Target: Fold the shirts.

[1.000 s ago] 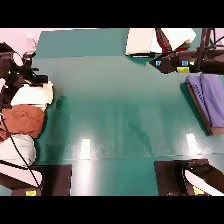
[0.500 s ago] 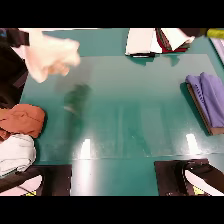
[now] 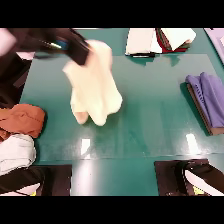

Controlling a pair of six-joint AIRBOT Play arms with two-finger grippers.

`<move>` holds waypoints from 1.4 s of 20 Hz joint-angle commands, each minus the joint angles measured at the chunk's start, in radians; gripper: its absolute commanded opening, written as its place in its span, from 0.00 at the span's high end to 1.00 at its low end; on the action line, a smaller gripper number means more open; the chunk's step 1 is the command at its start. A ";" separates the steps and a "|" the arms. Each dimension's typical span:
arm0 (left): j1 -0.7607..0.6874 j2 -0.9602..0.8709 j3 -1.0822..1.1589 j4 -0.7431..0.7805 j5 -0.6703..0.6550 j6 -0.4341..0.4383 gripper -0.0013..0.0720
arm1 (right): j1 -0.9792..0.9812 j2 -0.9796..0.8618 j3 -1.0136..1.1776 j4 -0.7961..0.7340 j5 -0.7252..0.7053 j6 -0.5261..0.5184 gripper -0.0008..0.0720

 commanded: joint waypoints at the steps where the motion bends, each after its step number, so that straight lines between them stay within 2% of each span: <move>1: -0.116 -0.148 0.002 -0.105 0.081 0.073 0.23 | -0.014 -0.001 0.007 -0.008 0.000 0.001 0.96; 2: -0.112 -0.165 0.002 -0.097 0.090 0.047 0.15 | -0.032 0.000 0.007 -0.007 0.012 0.001 0.96; 4: -0.058 -0.166 0.002 -0.045 0.063 0.000 0.15 | -0.088 0.000 0.006 -0.006 0.088 0.016 0.96; 7: 0.134 -0.145 0.002 -0.006 -0.053 -0.081 0.15 | -0.191 0.003 -0.060 -0.006 0.275 0.016 0.96; 9: 0.290 -0.146 -0.003 -0.037 -0.120 -0.138 0.14 | -0.255 0.031 -0.202 -0.006 0.354 0.016 0.96; 12: 0.486 -0.146 -0.064 -0.166 -0.143 -0.146 0.14 | -0.351 0.069 -0.502 -0.006 0.410 0.016 0.96; 13: 0.528 -0.146 -0.090 -0.200 -0.150 -0.145 0.14 | -0.373 0.074 -0.600 -0.006 0.409 0.016 0.83; 14: 0.560 -0.146 -0.122 -0.208 -0.152 -0.145 0.14 | -0.390 0.071 -0.692 -0.004 0.407 0.016 0.53; 15: 0.581 -0.146 -0.150 -0.207 -0.151 -0.145 0.14 | -0.401 0.059 -0.783 0.002 0.406 0.016 0.40; 20: 0.611 -0.146 -0.238 -0.200 -0.143 -0.138 0.14 | -0.330 -0.050 -1.043 0.003 0.306 0.015 0.40; 26: 0.611 -0.146 -0.241 -0.200 -0.152 -0.137 0.14 | -0.131 -0.218 -1.071 0.074 0.147 0.015 0.41; 27: 0.611 -0.146 -0.241 -0.200 -0.153 -0.137 0.14 | -0.106 -0.240 -1.071 0.074 0.117 0.015 0.42; 28: 0.611 -0.146 -0.241 -0.200 -0.156 -0.136 0.14 | -0.086 -0.256 -1.071 0.073 0.103 0.015 0.49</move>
